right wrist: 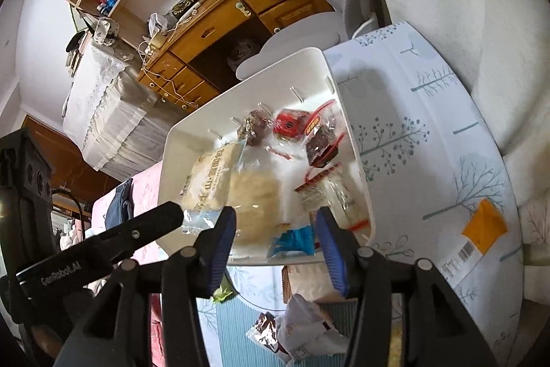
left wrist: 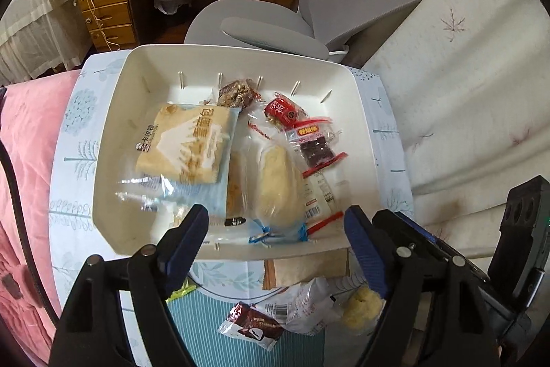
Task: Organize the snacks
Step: 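Withdraw both grippers from the tray back toward the remaining snacks, then grasp the white crispy-snack bag with the left gripper while the right grasps the cookie bag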
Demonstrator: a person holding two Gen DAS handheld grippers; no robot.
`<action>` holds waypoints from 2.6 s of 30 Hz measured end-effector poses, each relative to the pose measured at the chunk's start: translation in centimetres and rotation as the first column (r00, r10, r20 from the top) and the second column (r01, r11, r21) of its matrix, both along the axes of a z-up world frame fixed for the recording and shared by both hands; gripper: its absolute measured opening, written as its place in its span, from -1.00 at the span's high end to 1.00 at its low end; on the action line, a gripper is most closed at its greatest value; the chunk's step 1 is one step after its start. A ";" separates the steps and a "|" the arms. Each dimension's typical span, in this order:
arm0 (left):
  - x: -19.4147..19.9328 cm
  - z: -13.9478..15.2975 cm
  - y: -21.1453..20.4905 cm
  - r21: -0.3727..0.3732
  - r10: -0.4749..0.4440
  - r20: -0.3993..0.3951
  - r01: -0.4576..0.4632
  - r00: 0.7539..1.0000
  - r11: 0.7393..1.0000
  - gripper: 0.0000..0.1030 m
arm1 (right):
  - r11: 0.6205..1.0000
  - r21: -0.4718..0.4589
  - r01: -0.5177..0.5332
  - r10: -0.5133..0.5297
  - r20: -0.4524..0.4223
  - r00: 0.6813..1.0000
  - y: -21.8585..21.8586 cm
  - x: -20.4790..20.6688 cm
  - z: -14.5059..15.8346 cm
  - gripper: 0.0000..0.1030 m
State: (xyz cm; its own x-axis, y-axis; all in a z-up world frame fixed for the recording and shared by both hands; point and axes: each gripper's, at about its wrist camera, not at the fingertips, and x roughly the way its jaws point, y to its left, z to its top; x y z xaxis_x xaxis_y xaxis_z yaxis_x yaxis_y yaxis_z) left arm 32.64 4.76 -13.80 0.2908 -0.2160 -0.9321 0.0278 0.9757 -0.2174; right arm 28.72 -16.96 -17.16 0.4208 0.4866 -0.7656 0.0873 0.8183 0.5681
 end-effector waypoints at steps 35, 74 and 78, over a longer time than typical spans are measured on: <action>-17.8 1.3 5.2 -0.060 -0.216 0.056 0.219 0.975 0.974 -0.56 | 0.942 -0.105 0.318 -0.326 -0.069 0.943 1.6 -20.7 0.5 -0.49; -13.4 -10.1 -5.9 0.123 -0.342 -0.079 0.350 0.936 0.929 -0.72 | 0.809 -0.049 0.585 -0.493 -0.600 0.631 -6.8 -16.1 -11.6 -0.50; -12.6 -11.9 -7.0 0.135 -0.332 -0.110 0.345 0.937 0.929 -0.72 | 0.836 -0.078 0.542 -0.463 -0.630 0.623 -6.8 -14.8 -12.6 -0.50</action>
